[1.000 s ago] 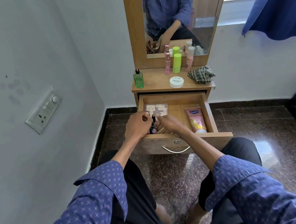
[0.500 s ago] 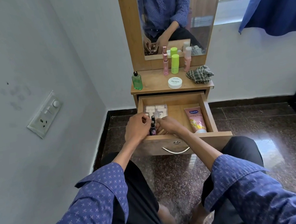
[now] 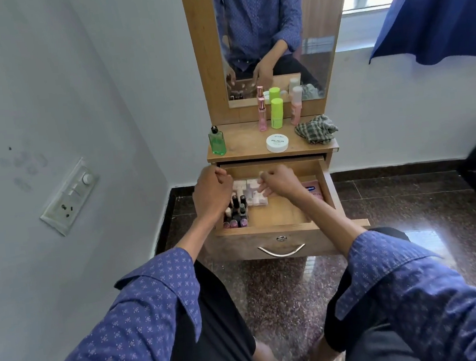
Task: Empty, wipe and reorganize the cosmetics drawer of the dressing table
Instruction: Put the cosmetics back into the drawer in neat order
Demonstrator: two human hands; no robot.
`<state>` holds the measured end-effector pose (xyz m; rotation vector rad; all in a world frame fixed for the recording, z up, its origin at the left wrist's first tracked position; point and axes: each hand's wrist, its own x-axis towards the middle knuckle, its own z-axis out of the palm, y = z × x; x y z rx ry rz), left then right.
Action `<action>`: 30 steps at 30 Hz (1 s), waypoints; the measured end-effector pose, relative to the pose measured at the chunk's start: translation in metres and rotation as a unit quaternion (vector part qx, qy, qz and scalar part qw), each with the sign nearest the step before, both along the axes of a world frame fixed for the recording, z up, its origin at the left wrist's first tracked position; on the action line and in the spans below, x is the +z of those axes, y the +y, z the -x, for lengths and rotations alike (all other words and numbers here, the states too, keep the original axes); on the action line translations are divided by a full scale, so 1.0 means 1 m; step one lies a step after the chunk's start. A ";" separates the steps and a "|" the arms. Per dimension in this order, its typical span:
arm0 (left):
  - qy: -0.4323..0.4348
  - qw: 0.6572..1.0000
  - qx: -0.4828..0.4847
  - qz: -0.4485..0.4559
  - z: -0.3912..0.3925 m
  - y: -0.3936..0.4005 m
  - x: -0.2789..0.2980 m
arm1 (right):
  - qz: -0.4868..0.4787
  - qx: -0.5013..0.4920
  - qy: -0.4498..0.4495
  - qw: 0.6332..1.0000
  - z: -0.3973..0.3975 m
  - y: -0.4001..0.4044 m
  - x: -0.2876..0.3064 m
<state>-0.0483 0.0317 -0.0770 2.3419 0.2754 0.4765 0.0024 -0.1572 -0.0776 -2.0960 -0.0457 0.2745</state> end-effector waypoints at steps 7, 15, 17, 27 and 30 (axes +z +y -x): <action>-0.029 0.997 0.068 0.022 -0.044 0.009 0.027 | 0.101 -0.044 -0.167 0.980 -0.048 -0.022 0.054; 0.012 0.998 0.062 0.001 -0.083 0.009 0.023 | 0.206 -0.052 -0.315 0.925 -0.115 -0.014 0.081; 0.008 0.998 0.066 -0.007 -0.085 0.008 0.019 | 0.240 -0.042 -0.328 0.913 -0.127 -0.008 0.085; -0.018 0.997 0.070 -0.008 -0.093 0.012 0.016 | 0.266 -0.012 -0.331 0.905 -0.149 0.013 0.085; -0.017 0.996 0.085 -0.016 -0.097 0.005 0.019 | 0.231 -0.006 -0.371 0.899 -0.143 0.015 0.079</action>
